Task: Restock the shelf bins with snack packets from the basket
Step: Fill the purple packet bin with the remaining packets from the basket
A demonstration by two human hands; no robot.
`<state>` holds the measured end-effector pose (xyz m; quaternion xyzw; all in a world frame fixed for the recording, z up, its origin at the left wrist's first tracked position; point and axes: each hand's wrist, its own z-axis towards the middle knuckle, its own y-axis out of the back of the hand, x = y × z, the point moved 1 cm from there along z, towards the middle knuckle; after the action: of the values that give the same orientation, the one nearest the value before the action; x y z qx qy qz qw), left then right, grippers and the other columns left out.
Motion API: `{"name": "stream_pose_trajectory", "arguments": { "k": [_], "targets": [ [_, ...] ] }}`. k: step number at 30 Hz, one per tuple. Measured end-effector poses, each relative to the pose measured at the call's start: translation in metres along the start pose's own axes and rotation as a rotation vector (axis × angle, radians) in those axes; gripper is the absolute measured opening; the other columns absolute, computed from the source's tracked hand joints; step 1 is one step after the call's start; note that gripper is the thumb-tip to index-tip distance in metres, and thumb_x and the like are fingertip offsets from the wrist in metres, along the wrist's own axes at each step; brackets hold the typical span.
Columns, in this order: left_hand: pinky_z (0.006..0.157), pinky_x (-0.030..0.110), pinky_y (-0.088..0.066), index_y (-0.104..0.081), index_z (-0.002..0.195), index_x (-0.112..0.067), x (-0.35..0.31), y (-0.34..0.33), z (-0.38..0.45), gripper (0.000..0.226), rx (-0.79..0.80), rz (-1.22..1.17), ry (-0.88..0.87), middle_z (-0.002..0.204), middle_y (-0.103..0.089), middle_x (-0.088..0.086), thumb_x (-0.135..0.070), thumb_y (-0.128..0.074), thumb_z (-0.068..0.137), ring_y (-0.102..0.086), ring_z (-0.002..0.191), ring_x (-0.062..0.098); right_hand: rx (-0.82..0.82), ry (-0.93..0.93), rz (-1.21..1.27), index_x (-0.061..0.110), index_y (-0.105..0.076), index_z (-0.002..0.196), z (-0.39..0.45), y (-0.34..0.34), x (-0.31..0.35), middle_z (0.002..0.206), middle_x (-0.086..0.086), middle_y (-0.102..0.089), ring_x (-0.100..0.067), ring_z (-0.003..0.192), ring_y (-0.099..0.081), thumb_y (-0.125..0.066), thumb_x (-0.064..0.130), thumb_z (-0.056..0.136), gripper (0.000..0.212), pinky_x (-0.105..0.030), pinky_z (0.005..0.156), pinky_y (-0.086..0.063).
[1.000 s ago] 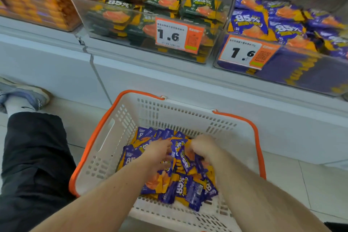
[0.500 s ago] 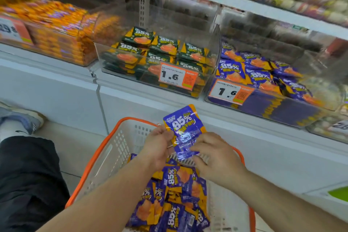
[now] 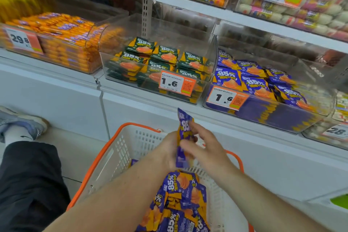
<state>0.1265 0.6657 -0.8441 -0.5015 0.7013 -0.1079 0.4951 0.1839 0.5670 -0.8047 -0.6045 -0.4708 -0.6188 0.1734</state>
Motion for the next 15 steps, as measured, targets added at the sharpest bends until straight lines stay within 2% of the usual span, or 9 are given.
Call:
{"name": "stream_pose_trajectory", "arguments": {
  "k": [2,3,5,7,9,11,13,15],
  "targets": [
    [0.058,0.031,-0.053,-0.068,0.078,-0.013,0.008,-0.005,-0.002,0.037,0.017,0.000,-0.051,0.075,-0.063,0.008,-0.022,-0.038,0.100,-0.063,0.065,0.019,-0.043,0.047,-0.075,0.050,-0.031,0.146,-0.002,-0.009,-0.003,0.130,0.015,-0.039,-0.002,0.116,-0.051,-0.072,0.044,0.083,0.075,-0.016,0.082,-0.051],
    [0.057,0.030,-0.056,-0.071,0.078,-0.012,0.010,-0.008,-0.004,0.043,0.049,-0.026,-0.077,0.074,-0.067,0.009,-0.020,-0.035,0.100,-0.067,0.063,0.019,-0.080,0.046,-0.048,0.051,-0.030,0.146,-0.001,-0.009,-0.005,0.128,0.014,-0.039,-0.002,0.113,-0.053,-0.073,0.043,0.082,0.078,-0.018,0.083,-0.052],
    [0.051,0.028,-0.056,-0.075,0.070,-0.009,0.009,-0.014,-0.003,0.041,0.104,-0.023,-0.110,0.066,-0.069,0.009,-0.019,-0.042,0.093,-0.068,0.056,0.018,-0.172,0.056,-0.028,0.049,-0.037,0.142,0.001,-0.001,-0.004,0.119,0.011,-0.042,-0.001,0.103,-0.056,-0.078,0.037,0.078,0.077,-0.018,0.079,-0.054],
    [0.053,0.029,-0.057,-0.076,0.070,-0.008,-0.001,-0.022,-0.001,0.036,0.091,-0.019,-0.116,0.067,-0.070,0.012,-0.026,-0.050,0.087,-0.069,0.055,0.022,-0.267,0.079,-0.043,0.044,-0.044,0.138,0.005,0.012,-0.004,0.113,0.010,-0.044,0.001,0.098,-0.056,-0.079,0.029,0.079,0.070,-0.011,0.071,-0.052],
    [0.072,0.040,-0.057,-0.074,0.096,-0.004,-0.010,-0.023,0.004,0.055,0.070,-0.059,-0.099,0.091,-0.073,0.020,-0.044,-0.037,0.099,-0.072,0.075,0.030,-0.333,0.100,-0.074,0.036,-0.047,0.139,0.009,0.022,-0.006,0.108,0.011,-0.041,0.004,0.093,-0.054,-0.074,0.019,0.084,0.063,-0.001,0.061,-0.044],
    [0.092,0.048,-0.051,-0.066,0.118,-0.005,-0.015,-0.019,0.005,0.064,0.046,-0.030,-0.105,0.114,-0.068,0.023,-0.053,-0.028,0.101,-0.068,0.100,0.036,-0.389,0.143,-0.196,0.027,-0.046,0.144,0.011,0.027,-0.008,0.113,0.007,-0.038,0.002,0.090,-0.054,-0.069,0.012,0.086,0.064,0.003,0.062,-0.039],
    [0.098,0.050,-0.048,-0.062,0.126,-0.005,-0.017,-0.018,0.004,0.045,0.025,0.102,-0.174,0.119,-0.067,0.021,-0.036,-0.038,0.103,-0.063,0.111,0.039,-0.403,0.187,-0.294,0.024,-0.044,0.146,0.013,0.029,-0.009,0.122,0.006,-0.035,-0.002,0.096,-0.054,-0.069,0.013,0.085,0.068,0.001,0.071,-0.041],
    [0.095,0.048,-0.052,-0.061,0.126,-0.004,-0.018,-0.020,0.003,0.033,0.011,0.190,-0.268,0.116,-0.068,0.020,-0.016,-0.044,0.101,-0.064,0.110,0.039,-0.400,0.215,-0.340,0.025,-0.041,0.147,0.013,0.028,-0.008,0.131,0.006,-0.031,-0.007,0.112,-0.051,-0.072,0.020,0.082,0.072,-0.012,0.085,-0.045]
  ]
}}
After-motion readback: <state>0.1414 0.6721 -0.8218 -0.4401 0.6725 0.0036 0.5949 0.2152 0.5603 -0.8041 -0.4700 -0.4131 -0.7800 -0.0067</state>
